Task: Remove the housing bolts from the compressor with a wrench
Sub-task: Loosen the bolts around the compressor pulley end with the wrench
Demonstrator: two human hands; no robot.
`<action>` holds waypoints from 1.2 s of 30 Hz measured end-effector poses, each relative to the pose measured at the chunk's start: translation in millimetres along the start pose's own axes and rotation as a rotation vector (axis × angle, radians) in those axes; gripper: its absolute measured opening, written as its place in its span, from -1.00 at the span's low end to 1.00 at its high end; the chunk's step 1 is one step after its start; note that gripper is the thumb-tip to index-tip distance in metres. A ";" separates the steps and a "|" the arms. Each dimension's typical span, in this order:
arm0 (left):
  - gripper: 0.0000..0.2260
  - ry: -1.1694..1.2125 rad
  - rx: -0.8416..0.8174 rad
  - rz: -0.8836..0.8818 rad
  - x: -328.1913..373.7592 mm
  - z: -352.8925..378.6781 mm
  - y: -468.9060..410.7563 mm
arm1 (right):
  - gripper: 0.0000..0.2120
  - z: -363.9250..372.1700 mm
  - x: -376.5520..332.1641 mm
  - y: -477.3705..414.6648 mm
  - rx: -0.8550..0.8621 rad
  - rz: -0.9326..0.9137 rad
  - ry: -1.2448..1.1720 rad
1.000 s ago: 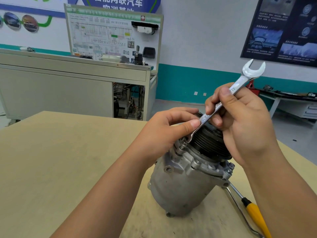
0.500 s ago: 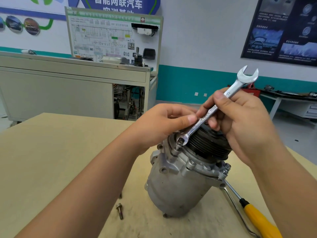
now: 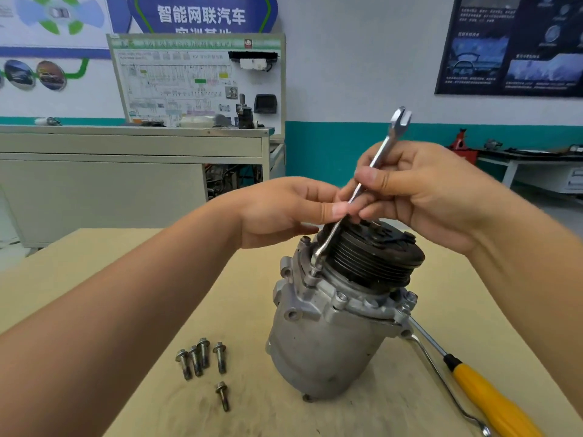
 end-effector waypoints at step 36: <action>-0.79 0.018 0.025 0.008 -4.1 -0.1 2.0 | -0.84 21.6 -9.5 9.7 -0.028 -0.190 0.303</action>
Point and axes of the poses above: each hand's wrist, its own y-axis away from the middle knuckle, its own z-axis out of the palm, x = y × z, the point moved 1 cm from there along -y, towards the middle knuckle, and after that the axes turned 3 degrees about -y, right-handed, at the moved point
